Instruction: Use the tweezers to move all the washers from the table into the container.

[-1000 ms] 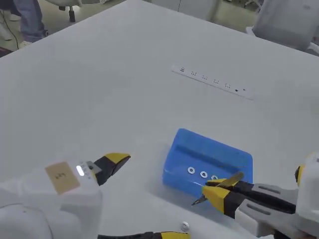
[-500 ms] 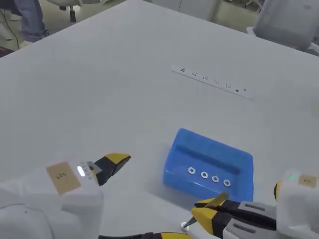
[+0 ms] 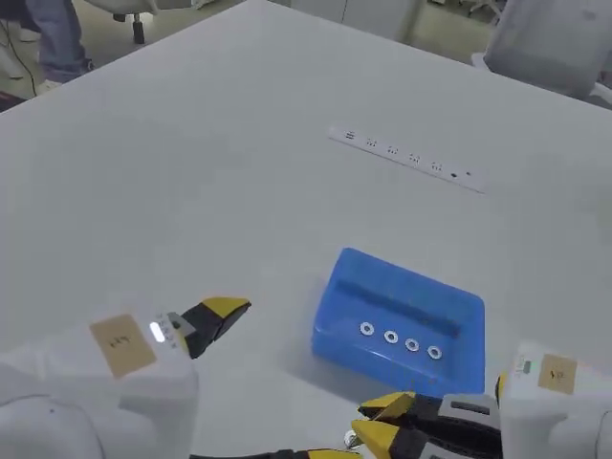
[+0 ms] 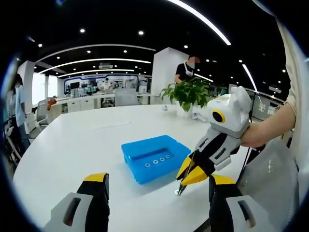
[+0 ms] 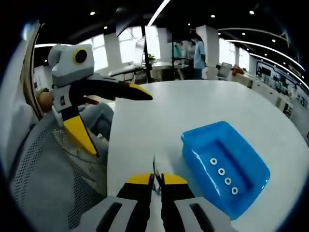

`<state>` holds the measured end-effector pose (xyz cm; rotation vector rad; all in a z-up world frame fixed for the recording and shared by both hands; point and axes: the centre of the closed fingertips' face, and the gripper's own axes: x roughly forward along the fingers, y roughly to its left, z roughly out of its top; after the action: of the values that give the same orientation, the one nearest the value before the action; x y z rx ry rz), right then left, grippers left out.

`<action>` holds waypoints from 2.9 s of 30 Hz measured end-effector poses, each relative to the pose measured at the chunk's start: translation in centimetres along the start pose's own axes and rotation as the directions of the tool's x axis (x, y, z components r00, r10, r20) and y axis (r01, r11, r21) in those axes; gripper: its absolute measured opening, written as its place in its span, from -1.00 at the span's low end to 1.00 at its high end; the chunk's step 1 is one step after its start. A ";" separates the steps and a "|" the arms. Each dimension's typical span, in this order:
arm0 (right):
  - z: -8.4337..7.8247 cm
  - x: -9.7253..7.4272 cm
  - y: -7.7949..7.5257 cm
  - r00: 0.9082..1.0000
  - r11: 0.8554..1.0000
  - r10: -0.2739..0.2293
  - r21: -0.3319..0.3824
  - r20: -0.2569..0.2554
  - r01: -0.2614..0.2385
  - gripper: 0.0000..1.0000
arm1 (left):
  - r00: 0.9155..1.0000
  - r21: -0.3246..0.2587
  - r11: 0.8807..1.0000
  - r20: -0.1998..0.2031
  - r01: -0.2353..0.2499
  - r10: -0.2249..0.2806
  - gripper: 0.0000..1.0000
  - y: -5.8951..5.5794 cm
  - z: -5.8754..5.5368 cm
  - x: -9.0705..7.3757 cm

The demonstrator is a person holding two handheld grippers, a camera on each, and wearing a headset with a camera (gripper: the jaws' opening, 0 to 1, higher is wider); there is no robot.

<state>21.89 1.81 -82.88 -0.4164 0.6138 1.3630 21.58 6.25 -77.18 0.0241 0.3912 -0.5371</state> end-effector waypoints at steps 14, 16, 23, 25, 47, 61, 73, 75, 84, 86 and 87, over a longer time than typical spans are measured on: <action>4.4 -2.6 -2.3 0.991 0.998 -0.049 0.054 0.126 0.043 -0.94 | 1.000 0.002 1.000 -0.002 0.003 -0.003 0.72 0.1 -0.2 0.1; 5.1 -2.9 -2.7 0.988 0.997 -0.059 0.062 0.146 0.050 -0.94 | 1.000 0.001 1.000 -0.001 0.000 0.000 0.72 0.2 -0.2 0.1; 6.3 -3.0 -4.0 0.979 0.995 -0.077 0.081 0.187 0.063 -0.94 | 1.000 0.002 1.000 -0.005 0.002 -0.002 0.72 0.1 -0.3 0.1; 6.6 -3.0 -4.4 0.976 0.994 -0.084 0.086 0.200 0.068 -0.95 | 1.000 -0.002 1.000 -0.003 0.001 -0.001 0.72 0.1 -0.3 0.1; 6.3 0.7 -11.0 0.967 0.975 -0.171 0.175 0.189 0.138 -0.95 | 0.998 0.029 0.999 -0.050 0.030 -0.028 0.73 -0.6 -0.8 0.4; 5.7 3.2 -11.6 0.981 0.983 -0.149 0.131 0.128 0.132 -0.94 | 0.999 0.034 0.999 -0.042 -0.016 0.017 0.73 0.1 -0.8 0.1; 4.6 4.3 -11.5 0.992 0.993 -0.109 0.059 0.061 0.106 -0.94 | 0.999 0.003 1.000 -0.045 0.021 -0.020 0.73 -0.6 -0.9 0.3; 4.8 4.5 -11.5 0.992 0.993 -0.106 0.061 0.066 0.102 -0.94 | 0.999 -0.004 1.000 -0.033 0.016 -0.016 0.73 -0.5 -0.7 0.2; 5.3 4.2 -11.4 0.989 0.992 -0.114 0.055 0.090 0.109 -0.93 | 0.999 -0.044 0.998 -0.017 0.036 -0.036 0.70 -0.6 -0.2 0.0; 5.7 3.7 -11.5 0.986 0.991 -0.126 0.063 0.110 0.120 -0.93 | 0.999 -0.048 0.998 -0.013 0.038 -0.039 0.69 -0.6 -0.1 -0.1; 5.8 3.5 -11.6 0.985 0.990 -0.130 0.064 0.114 0.124 -0.93 | 0.999 -0.054 0.998 -0.009 0.039 -0.039 0.69 -0.5 0.0 -0.2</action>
<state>34.52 6.09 -81.41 -0.3217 0.5182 1.2362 21.18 5.91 -77.05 -0.0323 0.4162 -0.5650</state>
